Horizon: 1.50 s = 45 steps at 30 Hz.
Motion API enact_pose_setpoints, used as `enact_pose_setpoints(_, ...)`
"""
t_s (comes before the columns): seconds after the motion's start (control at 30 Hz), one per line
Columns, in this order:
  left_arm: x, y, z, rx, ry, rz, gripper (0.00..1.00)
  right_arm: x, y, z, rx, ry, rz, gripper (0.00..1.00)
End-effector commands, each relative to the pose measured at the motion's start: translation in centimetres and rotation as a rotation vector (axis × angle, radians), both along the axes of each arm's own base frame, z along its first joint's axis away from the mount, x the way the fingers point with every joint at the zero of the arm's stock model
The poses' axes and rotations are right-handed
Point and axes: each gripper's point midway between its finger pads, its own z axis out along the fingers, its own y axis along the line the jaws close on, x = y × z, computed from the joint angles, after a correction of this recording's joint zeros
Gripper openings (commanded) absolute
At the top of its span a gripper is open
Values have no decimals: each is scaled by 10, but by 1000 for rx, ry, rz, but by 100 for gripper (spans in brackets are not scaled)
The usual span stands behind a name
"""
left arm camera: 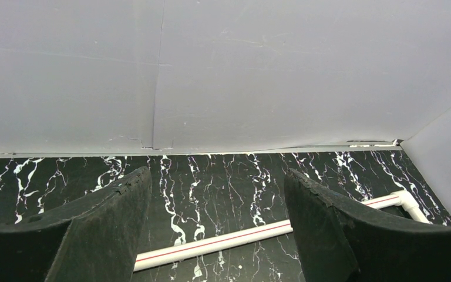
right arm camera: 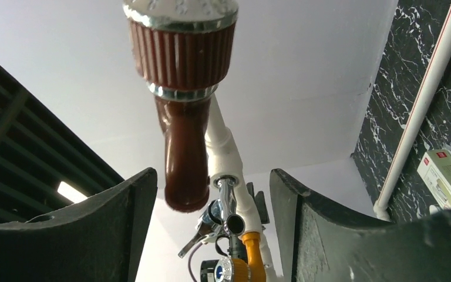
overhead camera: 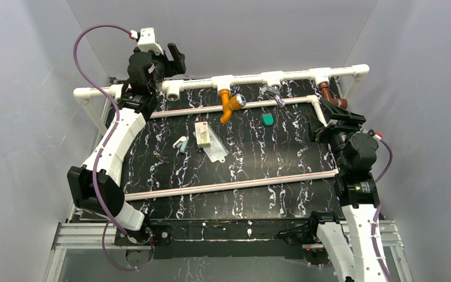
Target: Install the water faucets
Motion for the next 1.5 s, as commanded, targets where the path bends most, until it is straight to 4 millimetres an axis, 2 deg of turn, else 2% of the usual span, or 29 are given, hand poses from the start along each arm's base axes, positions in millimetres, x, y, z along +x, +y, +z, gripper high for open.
enact_pose_setpoints(0.0, -29, 8, -188, 162, 535, 2, 80, -22, 5, 37, -145, -100, 24, 78)
enact_pose_setpoints(0.2, -29, 8, -190, 163, 539, 2, 79, -39, 16, 27, -333, -87, 99, 79)
enact_pose_setpoints(0.4, -29, 9, -191, 165, 541, 4, 79, -52, 17, 21, -587, -97, 129, 79)
enact_pose_setpoints(0.63, -29, 8, -190, 160, 540, 2, 80, -72, -2, 34, -1018, -158, 76, 78)
enact_pose_setpoints(0.7, -29, 8, -191, 159, 542, 1, 79, -76, -7, 40, -1190, -196, 61, 78)
enact_pose_setpoints(1.07, -29, 5, -191, 150, 540, -6, 79, -58, -39, 45, -1954, -343, -89, 83)
enact_pose_setpoints(1.23, -29, 6, -190, 151, 538, -4, 79, -53, -36, 58, -2194, -494, -188, 84)
enact_pose_setpoints(1.47, -28, 6, -190, 150, 538, -5, 79, -39, -33, 61, -2516, -612, -271, 86)
